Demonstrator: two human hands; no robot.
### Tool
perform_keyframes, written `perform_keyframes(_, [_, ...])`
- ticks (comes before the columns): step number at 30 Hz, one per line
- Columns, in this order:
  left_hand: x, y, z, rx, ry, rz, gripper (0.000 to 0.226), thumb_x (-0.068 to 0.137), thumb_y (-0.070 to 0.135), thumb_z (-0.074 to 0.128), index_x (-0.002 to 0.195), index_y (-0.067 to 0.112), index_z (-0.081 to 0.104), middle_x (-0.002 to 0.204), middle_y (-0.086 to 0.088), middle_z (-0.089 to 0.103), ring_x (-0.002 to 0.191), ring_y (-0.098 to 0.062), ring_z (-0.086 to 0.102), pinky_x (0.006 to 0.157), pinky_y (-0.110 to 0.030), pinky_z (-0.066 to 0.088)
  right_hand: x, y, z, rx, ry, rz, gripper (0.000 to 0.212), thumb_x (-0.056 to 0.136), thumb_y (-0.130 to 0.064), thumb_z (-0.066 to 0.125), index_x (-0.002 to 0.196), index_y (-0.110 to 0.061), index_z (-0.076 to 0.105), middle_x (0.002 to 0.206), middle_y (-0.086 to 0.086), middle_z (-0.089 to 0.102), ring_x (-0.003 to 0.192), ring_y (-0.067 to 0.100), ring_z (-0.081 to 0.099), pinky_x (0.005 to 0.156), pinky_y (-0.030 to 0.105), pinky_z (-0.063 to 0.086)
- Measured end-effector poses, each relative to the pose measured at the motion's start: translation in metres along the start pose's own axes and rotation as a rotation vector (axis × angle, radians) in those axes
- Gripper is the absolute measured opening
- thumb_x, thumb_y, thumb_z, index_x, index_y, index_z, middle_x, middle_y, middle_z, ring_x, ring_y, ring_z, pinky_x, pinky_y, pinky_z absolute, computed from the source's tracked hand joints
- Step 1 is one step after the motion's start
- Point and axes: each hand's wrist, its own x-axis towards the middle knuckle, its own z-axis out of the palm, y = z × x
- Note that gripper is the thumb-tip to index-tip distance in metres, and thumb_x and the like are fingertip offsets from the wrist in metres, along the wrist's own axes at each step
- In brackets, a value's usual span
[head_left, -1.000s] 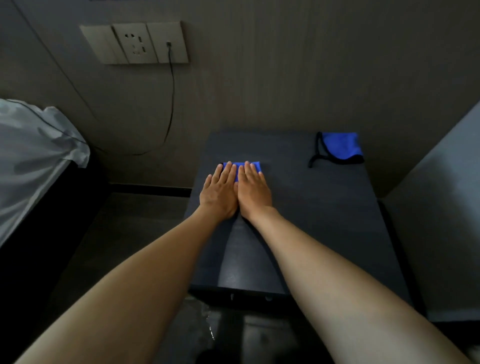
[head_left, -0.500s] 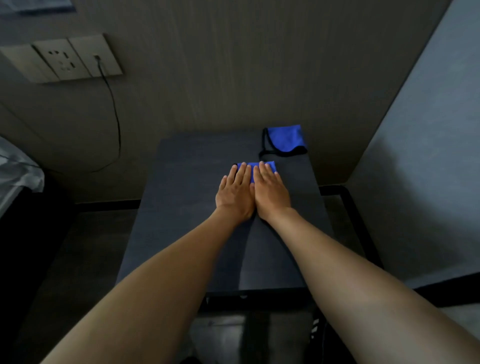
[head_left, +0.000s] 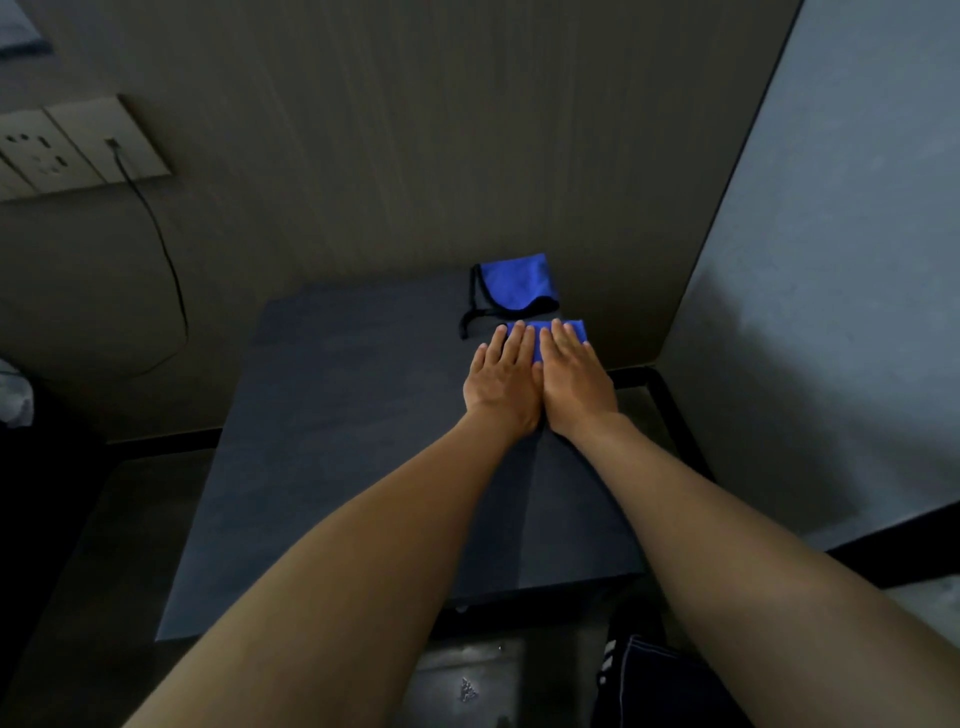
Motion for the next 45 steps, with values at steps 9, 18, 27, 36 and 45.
perform_keyframes(9, [-0.006,-0.008,0.001,-0.060,0.001,0.032,0.057,0.106,0.035,0.011,0.156,0.015,-0.008,0.165,0.000,-0.013,0.151,-0.017,-0.015,0.124,-0.037,-0.003,0.000,-0.006,-0.005,-0.089,-0.059,-0.009,0.061,0.106,-0.025,0.029,0.157,-0.006,0.000,0.165,0.013,-0.004,0.153,0.024,-0.004,0.125,0.040,0.005])
perform_keyframes(18, [-0.038,-0.084,-0.002,-0.066,0.023,-0.026,0.056,0.107,0.034,0.012,0.157,0.016,-0.007,0.165,0.001,-0.012,0.151,-0.016,-0.013,0.124,-0.037,0.000,0.000,-0.086,0.012,-0.065,-0.079,-0.059,0.059,0.108,-0.028,0.023,0.157,-0.005,0.001,0.166,0.011,-0.004,0.153,0.023,-0.005,0.124,0.037,0.000])
perform_keyframes(27, [-0.054,-0.180,-0.006,-0.101,0.049,-0.128,0.056,0.106,0.036,0.012,0.157,0.018,-0.004,0.166,0.002,-0.008,0.151,-0.016,-0.011,0.124,-0.039,0.003,0.024,-0.178,0.034,-0.042,-0.080,-0.170,0.057,0.108,-0.027,0.021,0.157,-0.003,0.003,0.166,0.012,-0.003,0.153,0.023,-0.004,0.124,0.035,-0.002])
perform_keyframes(36, [-0.057,-0.261,-0.012,-0.131,0.087,-0.236,0.056,0.107,0.033,0.014,0.158,0.017,-0.002,0.166,0.002,-0.008,0.151,-0.016,-0.011,0.124,-0.037,0.003,0.059,-0.256,0.053,-0.033,-0.080,-0.274,0.056,0.108,-0.027,0.020,0.157,-0.005,0.003,0.166,0.011,-0.003,0.153,0.021,-0.004,0.124,0.035,-0.002])
perform_keyframes(45, [-0.047,-0.324,-0.019,-0.160,0.108,-0.346,0.056,0.106,0.035,0.013,0.158,0.017,0.000,0.166,0.001,-0.006,0.152,-0.017,-0.008,0.123,-0.038,0.004,0.097,-0.311,0.066,-0.009,-0.070,-0.383,0.056,0.107,-0.028,0.023,0.157,-0.005,0.008,0.166,0.012,0.001,0.153,0.022,0.000,0.123,0.035,0.000])
